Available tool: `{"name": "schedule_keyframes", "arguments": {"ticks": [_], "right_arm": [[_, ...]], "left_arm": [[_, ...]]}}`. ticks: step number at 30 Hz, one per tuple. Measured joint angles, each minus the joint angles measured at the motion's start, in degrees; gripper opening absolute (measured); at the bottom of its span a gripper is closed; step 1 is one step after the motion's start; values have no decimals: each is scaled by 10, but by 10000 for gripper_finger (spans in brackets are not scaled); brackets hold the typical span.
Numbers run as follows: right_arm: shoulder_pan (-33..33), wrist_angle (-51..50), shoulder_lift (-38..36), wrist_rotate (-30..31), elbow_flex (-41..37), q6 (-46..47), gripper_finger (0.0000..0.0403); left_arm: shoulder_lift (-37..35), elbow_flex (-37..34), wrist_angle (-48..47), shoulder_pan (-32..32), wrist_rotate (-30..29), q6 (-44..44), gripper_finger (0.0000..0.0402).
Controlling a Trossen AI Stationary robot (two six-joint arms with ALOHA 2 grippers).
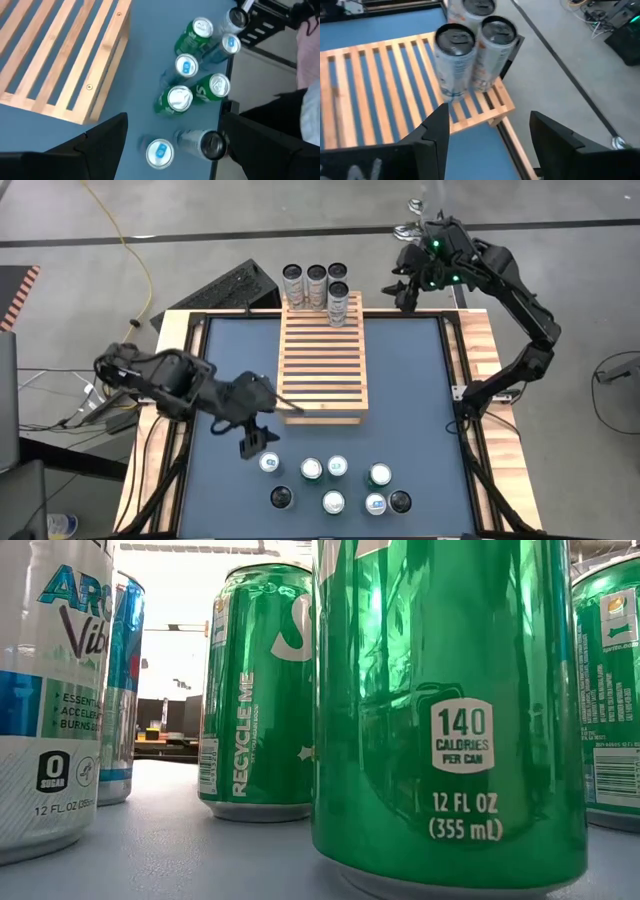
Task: Place canned beverage on shelf
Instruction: Put the white blue soda can on the shelf aligned with the other white blue soda can
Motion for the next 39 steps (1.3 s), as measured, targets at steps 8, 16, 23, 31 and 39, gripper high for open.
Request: {"name": "schedule_keyframes", "arguments": {"ticks": [8,16,23,31,39], "right_arm": [[15,-23,0,0,0,21,221],[28,-14,0,0,0,69,221],[34,-14,0,0,0,73,221],[53,-20,0,0,0,90,221],[70,-47,0,0,0,98,221]], "left_arm": [[0,-4,-12,-98,-99,-46,319],[0,-74,44,-196,-189,-108,319],[0,-176,222,-240,-234,-87,319],[1,-289,345,-253,-275,-77,319],[1,-377,389,-240,-255,-114,319]]}}
